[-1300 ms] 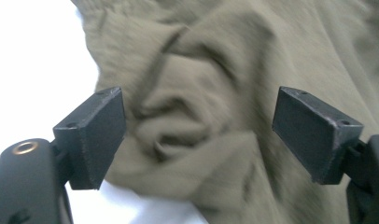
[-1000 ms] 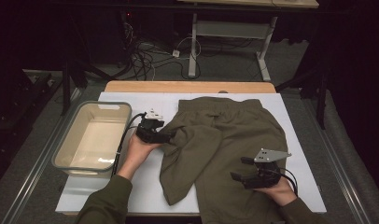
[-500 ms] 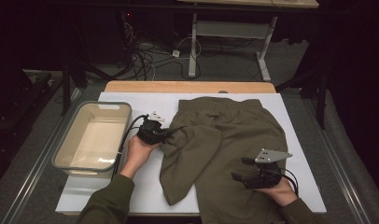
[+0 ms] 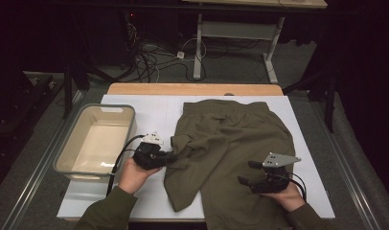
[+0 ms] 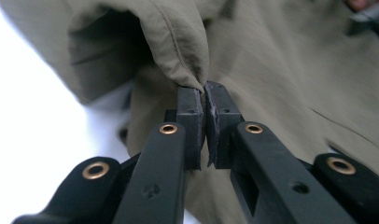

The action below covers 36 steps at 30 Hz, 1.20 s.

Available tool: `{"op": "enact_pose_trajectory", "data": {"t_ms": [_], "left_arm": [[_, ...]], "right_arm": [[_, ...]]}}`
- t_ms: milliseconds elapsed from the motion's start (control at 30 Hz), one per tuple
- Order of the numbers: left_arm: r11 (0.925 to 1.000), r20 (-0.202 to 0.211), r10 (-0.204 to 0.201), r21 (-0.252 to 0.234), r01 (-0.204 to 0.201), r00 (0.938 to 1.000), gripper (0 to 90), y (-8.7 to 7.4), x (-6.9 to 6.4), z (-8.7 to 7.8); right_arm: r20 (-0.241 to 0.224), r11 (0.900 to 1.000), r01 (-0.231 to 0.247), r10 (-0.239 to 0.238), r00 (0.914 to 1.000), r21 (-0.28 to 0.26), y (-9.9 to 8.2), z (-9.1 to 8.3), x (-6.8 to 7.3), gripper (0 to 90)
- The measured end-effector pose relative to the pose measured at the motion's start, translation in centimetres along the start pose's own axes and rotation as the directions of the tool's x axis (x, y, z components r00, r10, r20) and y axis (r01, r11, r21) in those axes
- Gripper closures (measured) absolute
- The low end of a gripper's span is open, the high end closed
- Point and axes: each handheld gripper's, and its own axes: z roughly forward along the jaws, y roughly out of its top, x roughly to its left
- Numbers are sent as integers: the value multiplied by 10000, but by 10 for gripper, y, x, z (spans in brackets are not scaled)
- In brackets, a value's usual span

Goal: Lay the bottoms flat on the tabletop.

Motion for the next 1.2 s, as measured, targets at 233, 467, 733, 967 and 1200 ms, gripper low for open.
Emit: {"op": "enact_pose_trajectory", "data": {"t_ms": [233, 467, 733, 967, 1200], "left_arm": [[9982, 865, 194, 540, -241, 9961, 832, -22, -26, 1], [9877, 1092, 616, 1361, -763, 9921, 766, -32, -42, 17], [9995, 260, 331, 9, -331, 9991, 466, -23, -31, -15], [9968, -327, -101, -800, 74, 9994, 427, -13, -17, -34], [9975, -634, -340, -637, 300, 9974, 416, 8, 2, -16]], "right_arm": [[42, 10000, -12, 12, 10000, -22, 0, 0, -1, 268], [83, 10000, -4, 3, 10000, 51, 0, 1, -1, 270], [76, 10000, 14, -15, 10000, 44, 0, 1, -1, 271], [105, 10000, 53, -54, 9999, 41, 0, 1, -1, 275], [136, 9998, 145, -146, 9998, 118, -1, 3, 1, 275]]}}
